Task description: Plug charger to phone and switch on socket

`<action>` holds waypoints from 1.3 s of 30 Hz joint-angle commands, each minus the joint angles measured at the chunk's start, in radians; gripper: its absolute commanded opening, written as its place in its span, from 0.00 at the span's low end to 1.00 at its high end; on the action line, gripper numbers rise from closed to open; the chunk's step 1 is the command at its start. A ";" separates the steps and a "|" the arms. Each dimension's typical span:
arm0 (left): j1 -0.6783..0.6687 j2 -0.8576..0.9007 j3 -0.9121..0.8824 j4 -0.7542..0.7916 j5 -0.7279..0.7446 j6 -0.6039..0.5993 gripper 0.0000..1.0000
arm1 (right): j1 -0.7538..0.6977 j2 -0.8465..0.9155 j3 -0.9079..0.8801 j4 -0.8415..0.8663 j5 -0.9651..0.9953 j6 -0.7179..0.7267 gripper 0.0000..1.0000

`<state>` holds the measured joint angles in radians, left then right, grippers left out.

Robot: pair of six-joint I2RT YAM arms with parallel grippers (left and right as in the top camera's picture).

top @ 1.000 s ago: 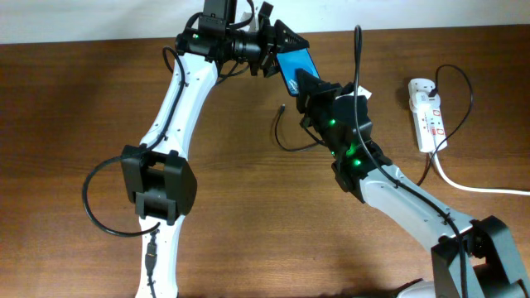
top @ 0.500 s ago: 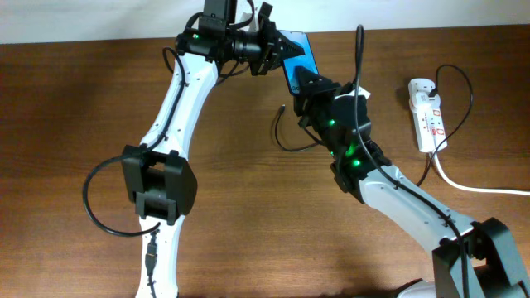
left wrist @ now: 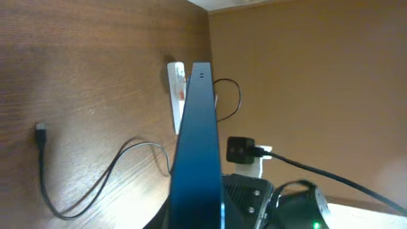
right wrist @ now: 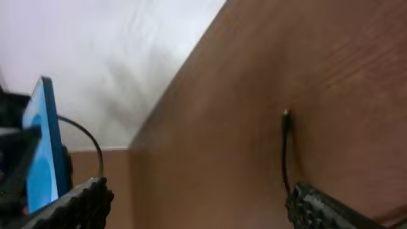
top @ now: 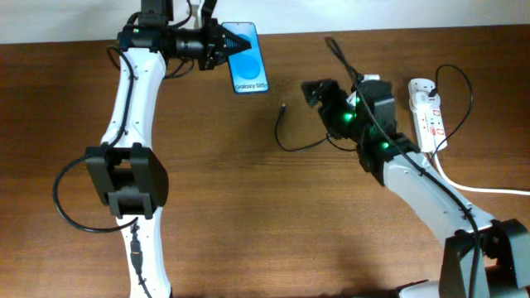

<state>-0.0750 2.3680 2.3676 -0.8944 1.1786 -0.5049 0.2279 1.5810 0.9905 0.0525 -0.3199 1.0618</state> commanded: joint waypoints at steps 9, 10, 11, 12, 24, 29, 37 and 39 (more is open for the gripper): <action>0.143 -0.010 0.019 -0.230 0.057 0.268 0.00 | 0.011 0.191 0.505 -0.554 0.048 -0.427 0.85; 0.145 -0.010 0.019 -0.230 0.057 0.268 0.00 | 0.016 0.245 0.536 -0.554 0.024 -0.426 0.85; 0.145 -0.010 0.019 -0.230 0.056 0.268 0.00 | 0.021 0.303 0.565 -0.547 0.000 -0.426 0.85; 0.142 -0.010 0.019 -0.230 0.056 0.268 0.00 | 0.027 0.359 0.583 -0.532 -0.020 -0.426 0.85; 0.129 -0.010 0.019 -0.252 0.056 0.267 0.00 | 0.164 0.573 0.578 -0.437 0.182 -0.282 0.32; 0.129 -0.010 0.019 -0.252 0.056 0.267 0.00 | 0.164 0.617 0.578 -0.421 0.201 -0.259 0.33; 0.129 -0.010 0.019 -0.252 0.056 0.267 0.00 | 0.164 0.669 0.578 -0.368 0.201 -0.233 0.33; 0.129 -0.010 0.019 -0.252 0.056 0.267 0.00 | 0.165 0.683 0.578 -0.367 0.201 -0.233 0.33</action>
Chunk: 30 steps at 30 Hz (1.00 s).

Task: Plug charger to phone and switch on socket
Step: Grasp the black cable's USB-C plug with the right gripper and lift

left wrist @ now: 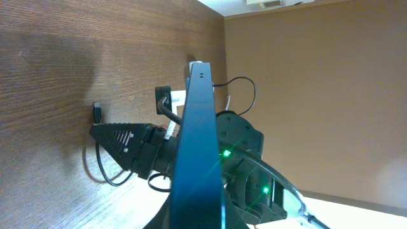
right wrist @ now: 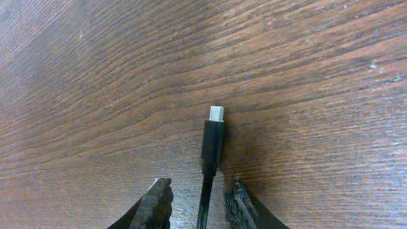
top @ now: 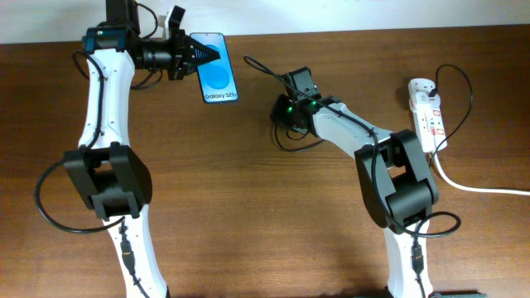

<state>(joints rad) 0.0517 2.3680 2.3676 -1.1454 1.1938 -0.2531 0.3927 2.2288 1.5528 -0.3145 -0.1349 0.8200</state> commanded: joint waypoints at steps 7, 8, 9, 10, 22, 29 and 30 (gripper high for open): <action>0.002 -0.010 0.019 -0.001 0.038 0.015 0.00 | -0.006 0.057 0.016 -0.026 -0.031 -0.027 0.04; 0.002 -0.010 0.019 -0.001 0.037 0.015 0.00 | -0.013 0.057 0.016 -0.027 -0.055 -0.046 0.04; 0.002 -0.010 0.019 -0.001 0.037 0.016 0.00 | -0.021 0.057 0.016 -0.029 -0.080 -0.062 0.04; 0.002 -0.010 0.019 -0.001 0.037 0.016 0.00 | -0.035 0.055 0.017 -0.028 -0.126 -0.089 0.04; 0.001 -0.010 0.019 -0.001 0.101 0.016 0.00 | -0.281 -0.322 0.019 -0.173 -0.825 -0.612 0.04; -0.049 -0.010 0.019 0.015 0.195 0.016 0.00 | -0.303 -0.523 0.000 -0.468 -0.877 -0.720 0.04; -0.054 -0.010 0.019 0.015 0.211 0.016 0.00 | -0.303 -0.550 -0.016 -0.471 -0.879 -0.720 0.05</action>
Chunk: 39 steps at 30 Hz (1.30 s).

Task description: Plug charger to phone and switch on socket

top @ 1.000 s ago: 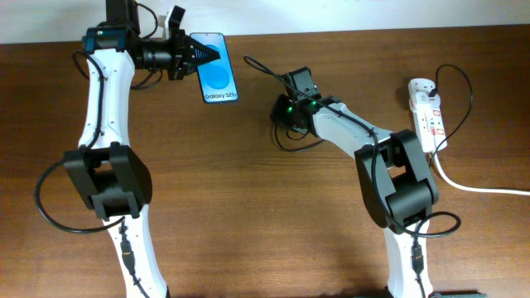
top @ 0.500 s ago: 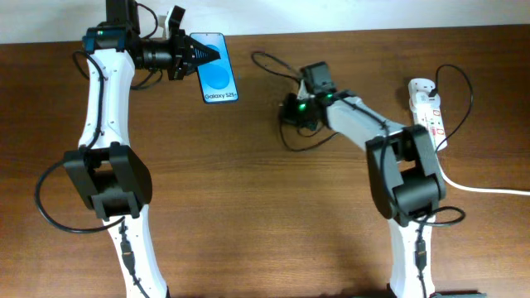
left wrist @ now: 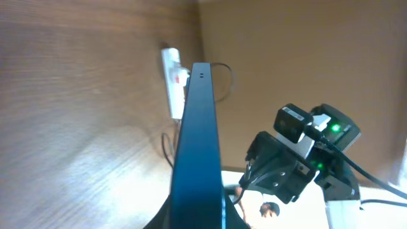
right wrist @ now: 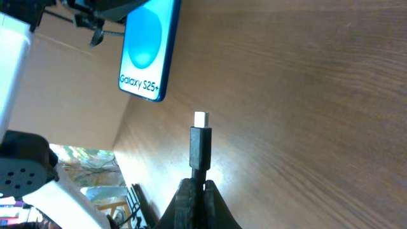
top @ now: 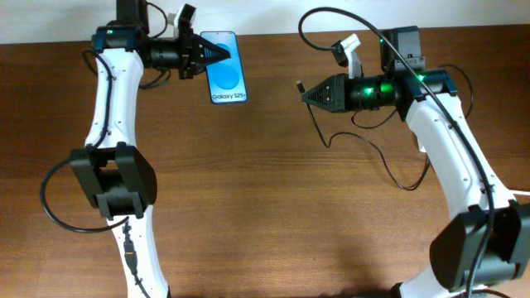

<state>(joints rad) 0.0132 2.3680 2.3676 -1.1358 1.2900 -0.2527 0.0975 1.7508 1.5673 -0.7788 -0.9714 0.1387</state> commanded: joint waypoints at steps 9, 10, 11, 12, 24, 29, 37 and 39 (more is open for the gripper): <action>-0.057 -0.010 0.019 0.028 0.137 0.015 0.00 | 0.024 -0.425 -0.523 0.398 -0.013 0.289 0.05; -0.061 -0.010 0.019 0.028 0.136 0.015 0.00 | 0.048 -0.430 -0.564 0.481 0.009 0.357 0.04; -0.068 -0.010 0.019 0.028 0.136 0.015 0.00 | 0.095 -0.430 -0.609 0.593 0.050 0.455 0.05; -0.072 -0.010 0.019 0.029 0.136 0.015 0.00 | 0.144 -0.425 -0.627 0.653 0.100 0.510 0.04; -0.094 -0.010 0.019 0.058 0.192 0.000 0.00 | 0.375 -0.297 -0.629 0.956 0.422 0.822 0.04; -0.099 -0.010 0.019 0.058 0.192 -0.044 0.00 | 0.375 -0.292 -0.629 0.978 0.404 0.824 0.04; -0.101 -0.010 0.019 0.151 0.176 -0.120 0.00 | 0.375 -0.291 -0.629 0.974 0.369 0.824 0.04; -0.101 -0.010 0.019 0.179 0.153 -0.148 0.00 | 0.375 -0.291 -0.629 0.977 0.353 0.820 0.04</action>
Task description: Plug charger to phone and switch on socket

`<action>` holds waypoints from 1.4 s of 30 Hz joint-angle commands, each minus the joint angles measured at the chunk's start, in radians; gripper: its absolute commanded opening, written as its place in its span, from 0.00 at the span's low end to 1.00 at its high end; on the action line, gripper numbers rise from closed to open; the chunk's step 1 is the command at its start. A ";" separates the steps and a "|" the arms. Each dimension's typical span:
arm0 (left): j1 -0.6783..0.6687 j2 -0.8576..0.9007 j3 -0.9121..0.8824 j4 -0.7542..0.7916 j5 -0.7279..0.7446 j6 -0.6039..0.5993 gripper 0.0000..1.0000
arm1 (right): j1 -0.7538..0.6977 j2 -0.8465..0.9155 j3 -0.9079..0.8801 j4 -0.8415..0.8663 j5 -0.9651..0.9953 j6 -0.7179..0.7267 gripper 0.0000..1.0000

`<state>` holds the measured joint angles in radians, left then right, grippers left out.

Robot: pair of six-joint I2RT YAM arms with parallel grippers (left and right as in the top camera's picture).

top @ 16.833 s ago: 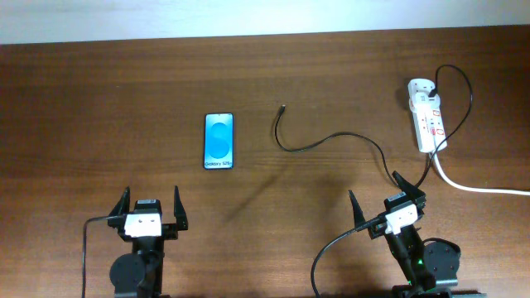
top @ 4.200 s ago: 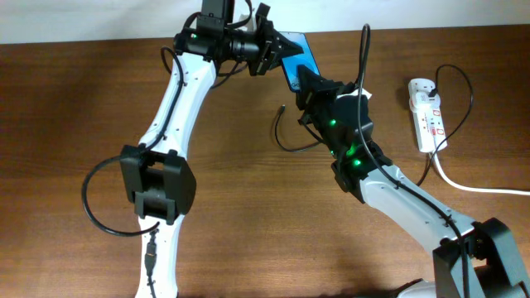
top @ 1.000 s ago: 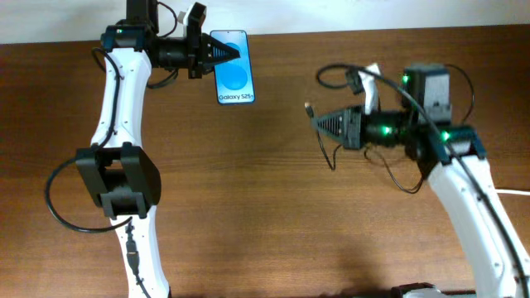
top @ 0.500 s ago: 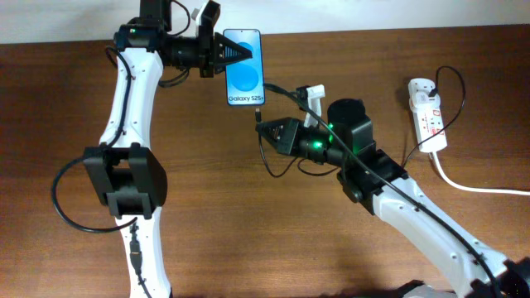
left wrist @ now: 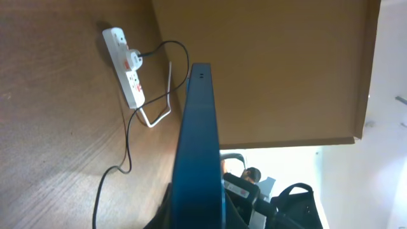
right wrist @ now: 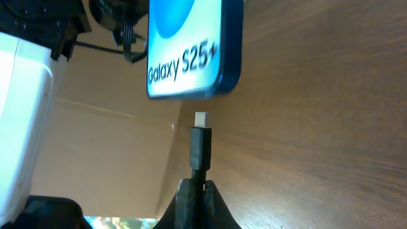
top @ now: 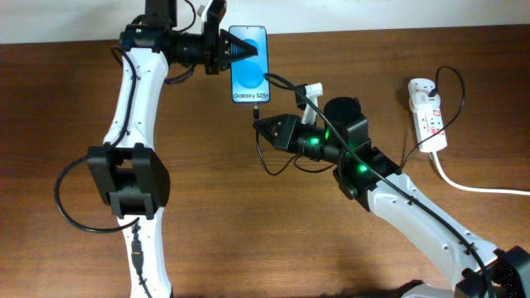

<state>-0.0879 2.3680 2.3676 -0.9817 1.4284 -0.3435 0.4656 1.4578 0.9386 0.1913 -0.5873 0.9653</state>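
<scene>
My left gripper (top: 224, 51) is shut on a blue Galaxy S25+ phone (top: 248, 63), held above the table at the back; edge-on, the phone (left wrist: 198, 140) fills the left wrist view. My right gripper (top: 267, 129) is shut on the black charger cable just behind its plug (right wrist: 200, 145). The plug's silver tip points at the phone's bottom edge (right wrist: 191, 92) with a small gap between them. The cable (top: 277, 165) loops down to the table. The white socket strip (top: 426, 112) lies at the right with the charger plugged in.
A white lead (top: 480, 189) runs from the socket strip off the right edge. The brown wooden table (top: 248, 232) spreads out in front of both arms. In the left wrist view the socket strip (left wrist: 126, 67) lies far off.
My right gripper has moved left and nearer, bringing the plug just under the phone's bottom edge. The left gripper has shifted the phone a little to the right.
The left gripper held the phone aloft throughout. The right gripper stood open near the cable end lying on the table, then open around the plug. Later it was shut on the cable, lifted at the right, and now the plug sits close below the phone.
</scene>
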 commanded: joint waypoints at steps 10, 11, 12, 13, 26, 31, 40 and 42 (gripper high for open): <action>-0.004 -0.010 0.019 0.019 0.004 -0.057 0.00 | 0.006 0.002 0.000 0.045 -0.032 -0.045 0.04; -0.004 -0.010 0.019 0.019 0.004 -0.061 0.00 | 0.006 0.002 0.000 0.045 -0.032 -0.045 0.04; -0.005 -0.010 0.019 0.019 0.004 -0.072 0.00 | 0.006 0.002 0.000 0.045 -0.030 -0.045 0.04; -0.009 -0.010 0.019 0.019 0.005 -0.094 0.00 | 0.006 0.002 0.000 0.045 -0.029 -0.045 0.04; -0.024 -0.010 0.019 0.012 -0.029 -0.100 0.00 | 0.005 0.002 0.000 0.045 -0.034 -0.076 0.04; -0.012 -0.010 0.019 0.011 -0.063 -0.101 0.00 | 0.005 0.002 0.000 0.045 -0.044 -0.098 0.04; -0.014 -0.010 0.019 0.003 -0.030 -0.101 0.00 | -0.008 0.002 0.000 0.040 -0.032 -0.120 0.04; -0.014 -0.010 0.019 0.003 -0.030 -0.101 0.00 | -0.021 0.002 0.000 0.032 -0.037 -0.120 0.04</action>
<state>-0.1043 2.3680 2.3676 -0.9791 1.3502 -0.4355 0.4603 1.4582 0.9386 0.2302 -0.6178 0.8612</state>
